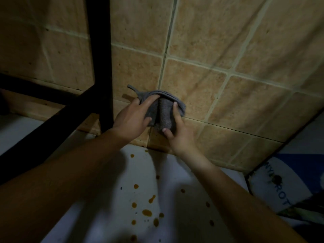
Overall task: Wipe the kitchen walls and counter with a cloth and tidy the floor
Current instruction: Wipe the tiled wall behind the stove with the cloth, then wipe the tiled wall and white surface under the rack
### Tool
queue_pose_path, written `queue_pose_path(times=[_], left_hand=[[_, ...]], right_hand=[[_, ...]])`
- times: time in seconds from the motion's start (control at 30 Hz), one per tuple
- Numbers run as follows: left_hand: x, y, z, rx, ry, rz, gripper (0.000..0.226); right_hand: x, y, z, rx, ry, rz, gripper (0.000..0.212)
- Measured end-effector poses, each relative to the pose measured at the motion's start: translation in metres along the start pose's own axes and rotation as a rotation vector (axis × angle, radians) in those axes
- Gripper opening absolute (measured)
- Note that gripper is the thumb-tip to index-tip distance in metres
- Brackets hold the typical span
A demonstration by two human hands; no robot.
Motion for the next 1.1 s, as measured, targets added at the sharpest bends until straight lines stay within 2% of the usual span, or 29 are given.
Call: queue_pose_path(times=[0.1, 0.2, 0.27, 0.33, 0.47, 0.53, 0.6, 0.67, 0.7, 0.73, 0.77, 0.83, 0.93, 1.0, 1.1], left_hand=[[0.0, 0.001, 0.004, -0.011, -0.092, 0.011, 0.066], [0.004, -0.003, 0.003, -0.007, -0.092, -0.014, 0.07], [0.008, -0.008, -0.001, 0.017, -0.075, -0.065, 0.073], [0.015, -0.015, -0.007, 0.026, -0.038, -0.191, 0.077], [0.032, -0.028, -0.018, -0.035, 0.015, -0.51, 0.085], [0.037, -0.036, -0.019, -0.049, 0.068, -0.634, 0.074], [0.042, -0.048, -0.02, -0.055, 0.094, -0.707, 0.063], [0.049, -0.06, -0.025, -0.092, 0.055, -0.698, 0.071], [0.052, -0.066, -0.027, -0.133, 0.065, -0.686, 0.057], [0.056, -0.074, -0.03, -0.143, 0.114, -0.664, 0.044], [0.06, -0.08, -0.033, -0.145, 0.174, -0.681, 0.043], [0.066, -0.092, -0.035, -0.116, 0.31, -0.737, 0.05], [0.064, -0.095, -0.032, 0.003, 0.465, -0.614, 0.057], [0.064, -0.1, -0.028, 0.151, 0.537, -0.629, 0.068], [0.071, -0.109, -0.034, 0.157, 0.58, -0.683, 0.078]], right_hand=[[0.01, -0.001, -0.004, -0.054, 0.091, 0.144, 0.081], [0.01, 0.0, 0.0, -0.096, -0.048, 0.17, 0.083], [0.005, -0.001, 0.007, -0.072, -0.24, 0.1, 0.084], [0.006, -0.007, 0.015, -0.029, -0.316, 0.0, 0.085], [0.025, -0.022, 0.028, 0.053, -0.265, -0.233, 0.088], [0.034, -0.027, 0.034, 0.124, -0.195, -0.292, 0.086], [0.042, -0.031, 0.041, 0.176, -0.144, -0.335, 0.069], [0.051, -0.035, 0.049, 0.204, -0.165, -0.457, 0.039], [0.054, -0.038, 0.051, 0.231, -0.198, -0.53, 0.029], [0.056, -0.042, 0.051, 0.26, -0.234, -0.588, 0.027], [0.057, -0.045, 0.051, 0.285, -0.26, -0.617, 0.035], [0.054, -0.05, 0.047, 0.276, -0.359, -0.57, 0.046], [0.05, -0.058, 0.04, 0.067, -0.585, -0.444, 0.047], [0.051, -0.063, 0.041, 0.014, -0.555, -0.54, 0.064], [0.058, -0.068, 0.054, 0.107, -0.568, -0.726, 0.084]])
Point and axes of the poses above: each hand's wrist, its own y-axis towards the middle knuckle, its own x-axis out of the palm, z = x × y, the point moved 1 cm from there along y, towards the middle knuckle, and after that the axes turned 11 degrees about y, right-handed, at the moved point
